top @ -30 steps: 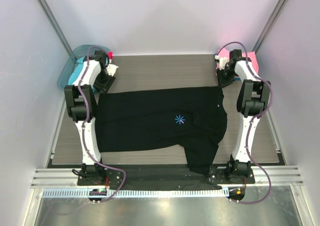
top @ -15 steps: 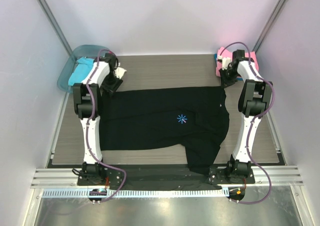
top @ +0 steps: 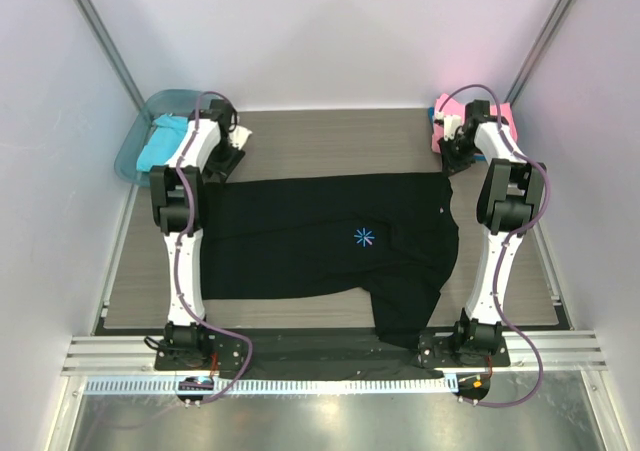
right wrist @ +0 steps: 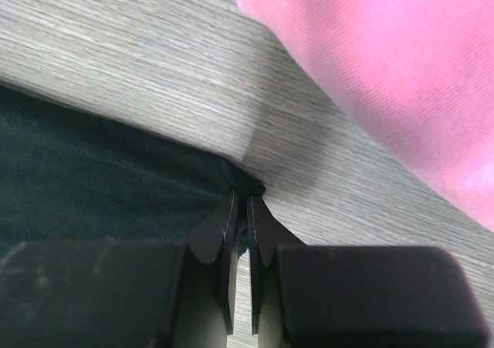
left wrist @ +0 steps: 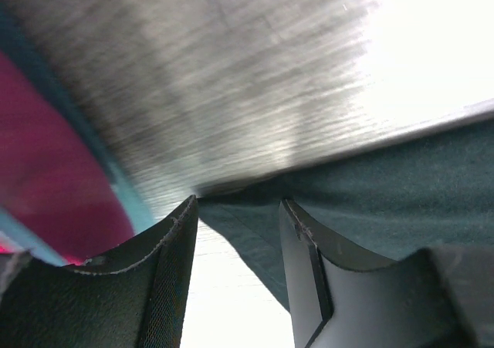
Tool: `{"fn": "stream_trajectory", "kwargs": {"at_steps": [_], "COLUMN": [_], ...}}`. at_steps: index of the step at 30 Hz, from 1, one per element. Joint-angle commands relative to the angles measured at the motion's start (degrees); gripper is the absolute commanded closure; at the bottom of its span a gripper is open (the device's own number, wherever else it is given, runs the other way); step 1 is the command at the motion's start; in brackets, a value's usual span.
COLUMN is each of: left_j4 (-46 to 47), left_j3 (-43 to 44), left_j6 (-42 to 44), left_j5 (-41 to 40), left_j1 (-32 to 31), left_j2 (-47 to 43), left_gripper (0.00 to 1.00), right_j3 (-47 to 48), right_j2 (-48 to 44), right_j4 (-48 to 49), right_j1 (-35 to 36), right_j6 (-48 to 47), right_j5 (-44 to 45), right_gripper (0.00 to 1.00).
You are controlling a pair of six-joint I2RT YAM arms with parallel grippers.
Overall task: Fold and stack the t-shirts
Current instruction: Fold the tshirt
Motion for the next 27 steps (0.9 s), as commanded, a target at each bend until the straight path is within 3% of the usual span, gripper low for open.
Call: {"fn": "stream_trajectory", "kwargs": {"at_steps": [1,20,25,27], "left_j4": [1.35,1.79,1.09,0.47], "left_j3": [2.79,1.91,2.09,2.0], "left_j6": [-0.85,-0.06,0.11,0.2], "left_j5": [-1.34,-4.25,-2.67,-1.44], "left_j1": [-0.01,-0.45,-0.54,-0.54], "left_j2": [0.48,5.49,7.16,7.68], "left_gripper": [0.52,0.53,0.68,0.7], "right_j3": [-1.05,-1.32,-1.4,-1.23], "right_j2": [-2.23,-2.41,-2.85,-2.85], "right_j4": [-0.09,-0.7,-1.14,-1.23], "right_j1": [-1.15,-2.38,-2.82,-2.91], "right_j6": [-1.54,-2.33,-2.42,-2.33], "right_j5": [2.99,3.78,3.87,3.96], "right_gripper": [0.88,0.87,0.87,0.87]}}
